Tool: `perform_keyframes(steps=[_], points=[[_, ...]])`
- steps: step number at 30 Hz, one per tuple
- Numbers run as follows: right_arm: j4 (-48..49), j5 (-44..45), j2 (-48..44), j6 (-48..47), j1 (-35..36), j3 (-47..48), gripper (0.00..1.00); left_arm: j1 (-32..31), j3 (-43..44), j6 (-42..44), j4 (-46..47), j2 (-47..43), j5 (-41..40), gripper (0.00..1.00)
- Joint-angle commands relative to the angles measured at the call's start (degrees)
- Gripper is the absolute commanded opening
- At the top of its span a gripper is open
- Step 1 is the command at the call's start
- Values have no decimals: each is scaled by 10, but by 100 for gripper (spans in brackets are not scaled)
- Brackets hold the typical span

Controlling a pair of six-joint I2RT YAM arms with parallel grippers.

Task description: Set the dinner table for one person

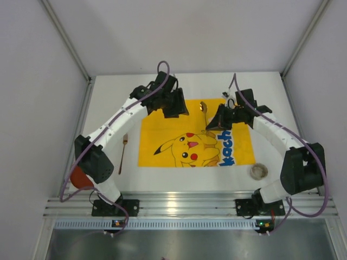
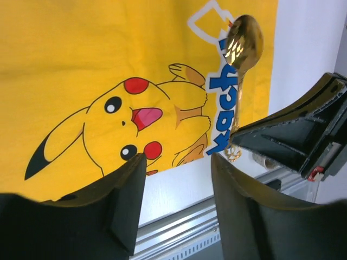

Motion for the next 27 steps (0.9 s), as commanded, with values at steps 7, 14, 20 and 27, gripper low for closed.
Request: perform_keyframes(steps=[7,14,20,27], points=[[-106,20,7,-101,-129,-15,0,104,-147,17,-1,-147,-53,92],[-150,2,119,-142,-169,0,0,210,-317,59,-18,-254,-76,93],[-176,3,195,-164,-171,44,0,219,-389,49,-14,-296,-78,93],[-215,93,186,-173,-195,41,38,236,-405,51,-38,-282,-108,93]])
